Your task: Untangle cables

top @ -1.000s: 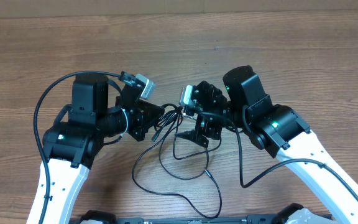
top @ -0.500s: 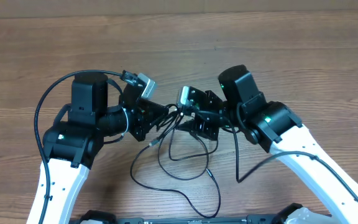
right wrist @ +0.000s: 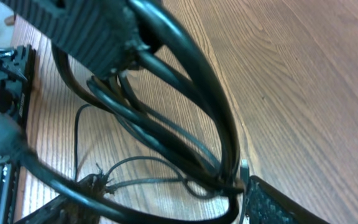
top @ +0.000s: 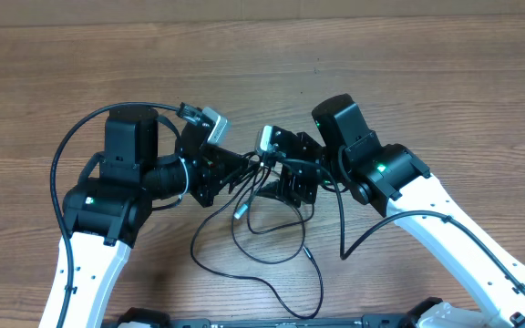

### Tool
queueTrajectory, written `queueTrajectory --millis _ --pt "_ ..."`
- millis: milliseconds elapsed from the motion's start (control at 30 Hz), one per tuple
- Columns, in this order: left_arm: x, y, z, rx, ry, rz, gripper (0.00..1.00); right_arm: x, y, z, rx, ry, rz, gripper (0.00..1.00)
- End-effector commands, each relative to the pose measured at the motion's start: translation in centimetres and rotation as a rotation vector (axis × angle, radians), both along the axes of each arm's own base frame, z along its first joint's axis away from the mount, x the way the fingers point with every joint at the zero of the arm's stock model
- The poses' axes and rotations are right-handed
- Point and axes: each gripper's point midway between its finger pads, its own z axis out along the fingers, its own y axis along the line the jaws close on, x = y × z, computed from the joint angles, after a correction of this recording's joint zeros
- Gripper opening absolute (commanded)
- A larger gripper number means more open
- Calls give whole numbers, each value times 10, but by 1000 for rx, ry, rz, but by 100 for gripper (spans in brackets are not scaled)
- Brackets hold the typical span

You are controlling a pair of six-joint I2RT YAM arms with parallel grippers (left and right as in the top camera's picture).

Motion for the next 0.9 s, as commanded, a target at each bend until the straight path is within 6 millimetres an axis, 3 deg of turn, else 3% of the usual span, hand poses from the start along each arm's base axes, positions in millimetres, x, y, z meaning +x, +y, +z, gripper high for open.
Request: queueTrajectory --millis 0,33,633,867 --pt "0 -4 14 -31 -24 -23 4 0 1 0 3 -2 3 96" --pt "0 -4 14 -32 -24 -23 4 0 1 0 5 -5 2 100" --pt "0 -4 14 -33 -24 -23 4 9 8 11 45 -63 5 100" --pt "-2 -6 16 -46 -24 -38 4 4 12 15 76 -50 36 100"
